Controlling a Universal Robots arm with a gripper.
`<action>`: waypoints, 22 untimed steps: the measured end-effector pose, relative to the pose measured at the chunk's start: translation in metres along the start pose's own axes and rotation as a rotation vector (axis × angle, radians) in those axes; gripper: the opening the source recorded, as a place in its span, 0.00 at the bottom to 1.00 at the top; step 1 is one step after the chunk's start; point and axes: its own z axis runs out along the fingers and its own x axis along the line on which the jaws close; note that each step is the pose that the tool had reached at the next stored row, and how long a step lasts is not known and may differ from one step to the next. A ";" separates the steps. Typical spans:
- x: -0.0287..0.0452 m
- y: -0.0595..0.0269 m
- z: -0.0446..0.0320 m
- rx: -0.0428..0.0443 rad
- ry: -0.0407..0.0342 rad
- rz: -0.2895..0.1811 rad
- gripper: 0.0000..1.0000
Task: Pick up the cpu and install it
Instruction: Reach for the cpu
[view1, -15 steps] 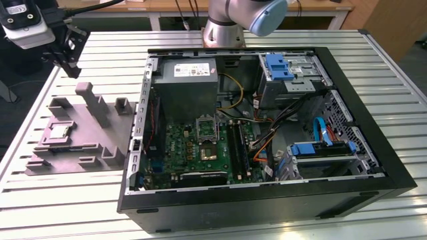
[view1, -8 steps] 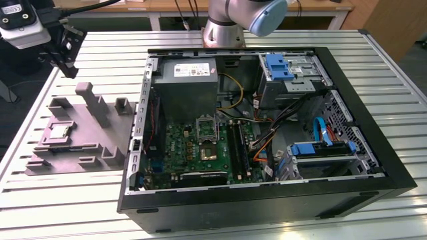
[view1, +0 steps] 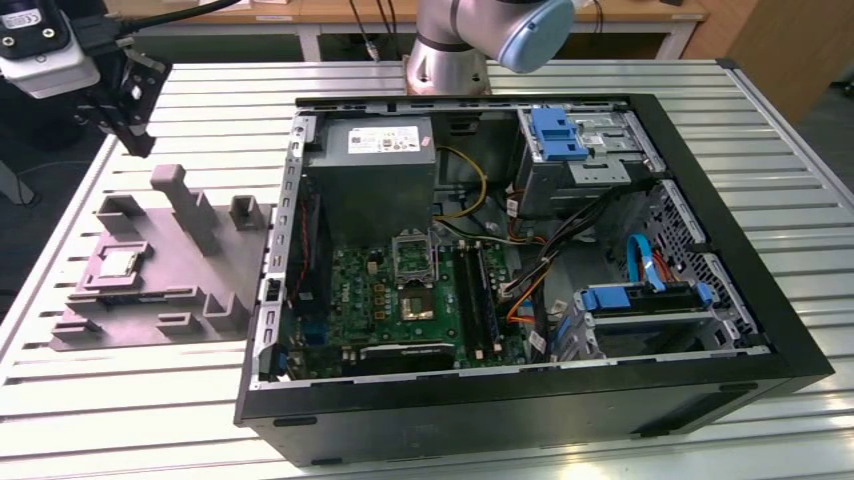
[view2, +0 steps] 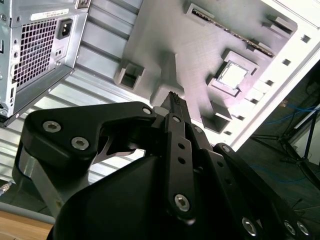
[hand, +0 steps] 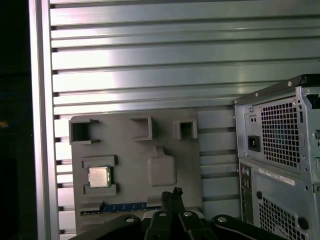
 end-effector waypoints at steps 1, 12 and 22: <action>0.0006 -0.0001 -0.0001 0.0001 0.0001 0.000 0.11; 0.0117 -0.0009 0.0000 0.0000 0.0000 0.000 0.11; 0.0210 -0.0016 0.0007 0.0000 0.0000 0.000 0.11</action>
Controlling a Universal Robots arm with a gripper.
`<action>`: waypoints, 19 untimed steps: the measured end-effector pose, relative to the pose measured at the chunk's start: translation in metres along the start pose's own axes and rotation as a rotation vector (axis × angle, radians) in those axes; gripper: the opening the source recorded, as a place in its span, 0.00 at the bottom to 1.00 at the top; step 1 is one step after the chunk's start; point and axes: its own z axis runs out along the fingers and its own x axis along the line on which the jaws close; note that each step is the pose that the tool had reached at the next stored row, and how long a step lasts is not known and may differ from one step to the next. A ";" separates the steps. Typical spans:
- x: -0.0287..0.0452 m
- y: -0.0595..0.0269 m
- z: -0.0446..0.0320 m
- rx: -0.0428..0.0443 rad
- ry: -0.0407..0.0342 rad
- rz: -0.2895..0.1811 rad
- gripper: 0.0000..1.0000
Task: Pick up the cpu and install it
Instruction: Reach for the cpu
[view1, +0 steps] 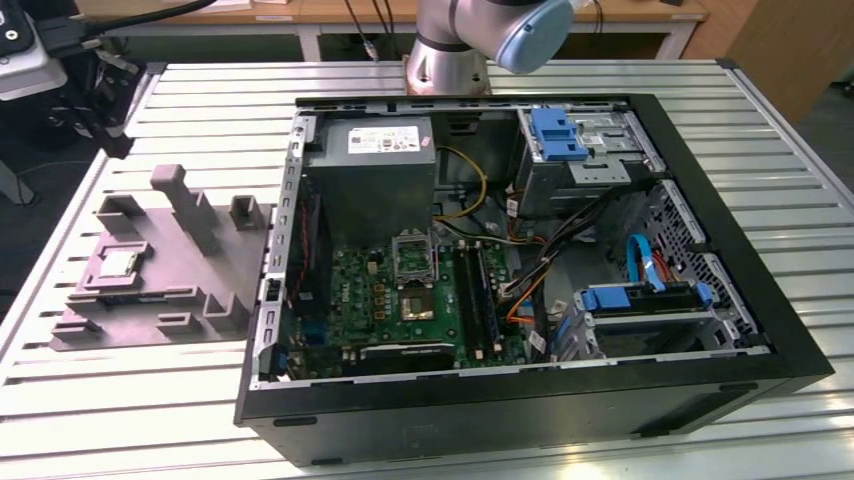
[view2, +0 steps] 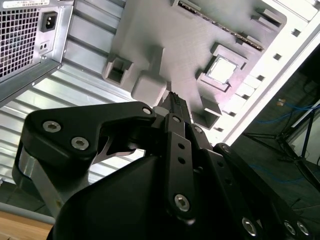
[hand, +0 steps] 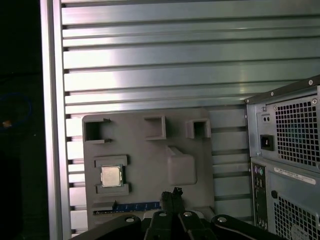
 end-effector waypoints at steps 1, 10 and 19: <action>0.0011 -0.0001 0.0001 0.0000 0.0000 0.000 0.11; 0.0119 -0.0009 0.0003 0.0001 0.0001 0.000 0.11; 0.0223 -0.0017 0.0005 0.0000 0.0000 0.000 0.11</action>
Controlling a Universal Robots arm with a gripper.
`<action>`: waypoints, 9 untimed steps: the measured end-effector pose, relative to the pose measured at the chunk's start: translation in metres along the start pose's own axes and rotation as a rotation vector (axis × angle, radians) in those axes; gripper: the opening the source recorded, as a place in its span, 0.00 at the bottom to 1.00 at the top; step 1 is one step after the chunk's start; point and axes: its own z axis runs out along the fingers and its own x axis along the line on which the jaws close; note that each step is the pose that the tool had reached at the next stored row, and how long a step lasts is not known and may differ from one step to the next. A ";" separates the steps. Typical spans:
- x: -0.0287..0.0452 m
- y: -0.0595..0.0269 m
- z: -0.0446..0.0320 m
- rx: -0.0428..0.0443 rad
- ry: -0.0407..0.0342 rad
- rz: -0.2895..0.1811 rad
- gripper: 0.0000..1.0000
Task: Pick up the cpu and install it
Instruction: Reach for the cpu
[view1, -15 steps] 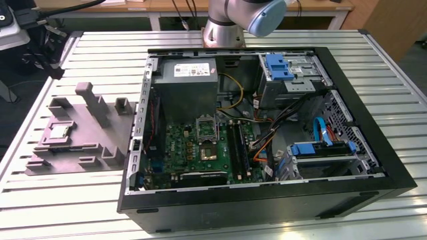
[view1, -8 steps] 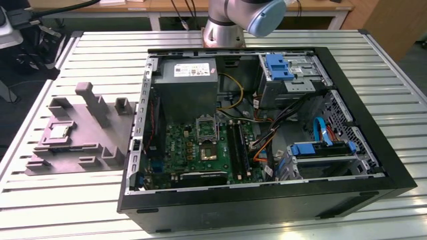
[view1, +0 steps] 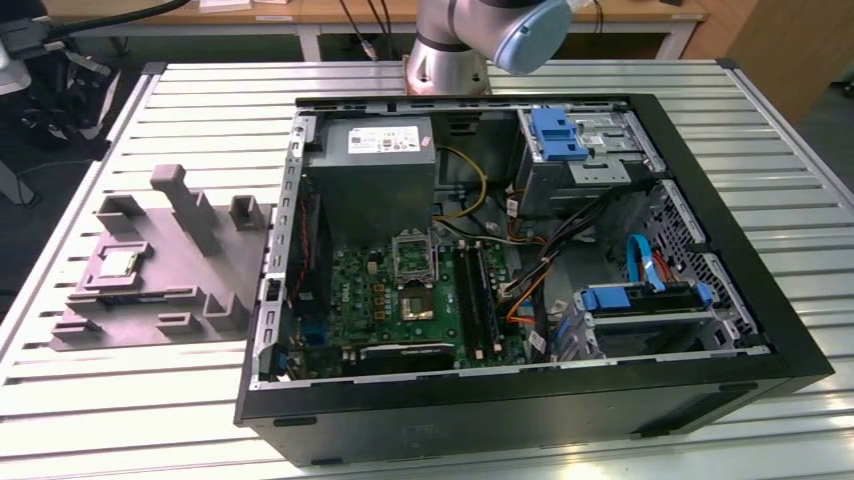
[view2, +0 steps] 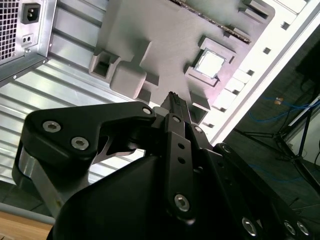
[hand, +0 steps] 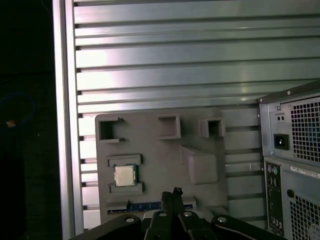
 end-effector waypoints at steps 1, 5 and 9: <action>0.0006 -0.0001 0.0000 0.0000 0.0000 0.000 0.11; 0.0013 -0.0001 0.0000 0.0000 0.0000 0.000 0.11; 0.0013 -0.0001 0.0000 0.0000 0.0000 0.000 0.11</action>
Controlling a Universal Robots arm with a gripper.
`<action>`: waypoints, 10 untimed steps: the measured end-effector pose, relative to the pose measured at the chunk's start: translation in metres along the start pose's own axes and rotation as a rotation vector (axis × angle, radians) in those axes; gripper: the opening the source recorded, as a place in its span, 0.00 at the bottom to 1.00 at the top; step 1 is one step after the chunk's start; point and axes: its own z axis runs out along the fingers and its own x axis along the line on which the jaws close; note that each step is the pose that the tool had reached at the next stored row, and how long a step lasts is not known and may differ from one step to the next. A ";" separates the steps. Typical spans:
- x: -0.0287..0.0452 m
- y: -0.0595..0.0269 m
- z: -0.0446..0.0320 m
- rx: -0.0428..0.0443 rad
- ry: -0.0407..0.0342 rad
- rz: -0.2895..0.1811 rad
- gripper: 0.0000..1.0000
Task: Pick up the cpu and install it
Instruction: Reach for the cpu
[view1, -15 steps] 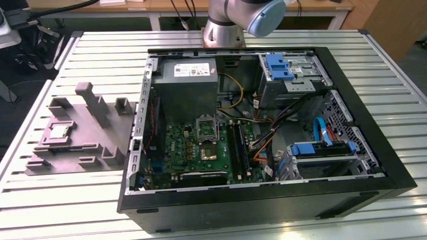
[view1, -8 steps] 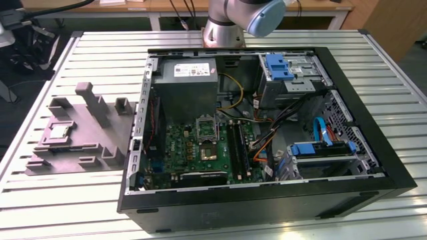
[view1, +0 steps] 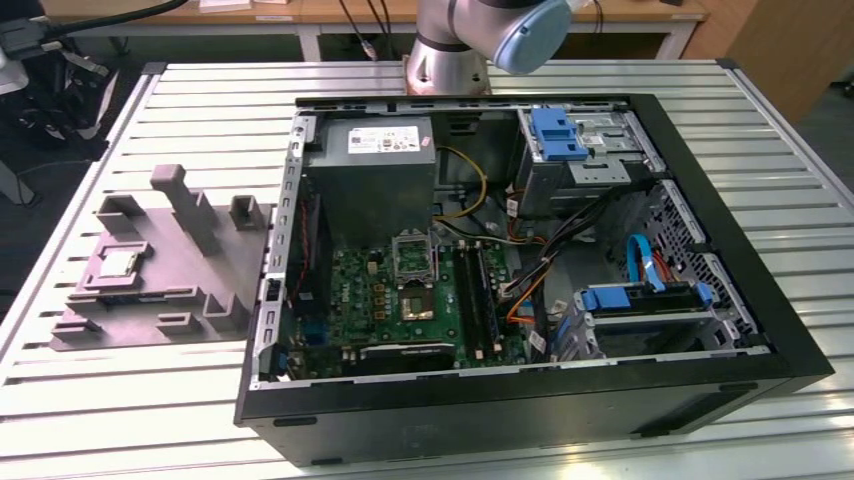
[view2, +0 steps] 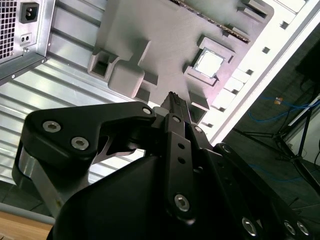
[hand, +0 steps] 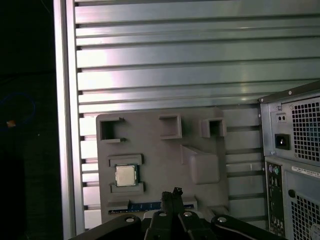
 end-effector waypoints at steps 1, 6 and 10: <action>0.0000 0.0000 0.0000 0.0000 0.0000 0.000 0.11; 0.0016 -0.0001 0.0000 0.0000 -0.0001 0.000 0.11; 0.0056 -0.0004 -0.0001 0.0000 0.0000 0.000 0.11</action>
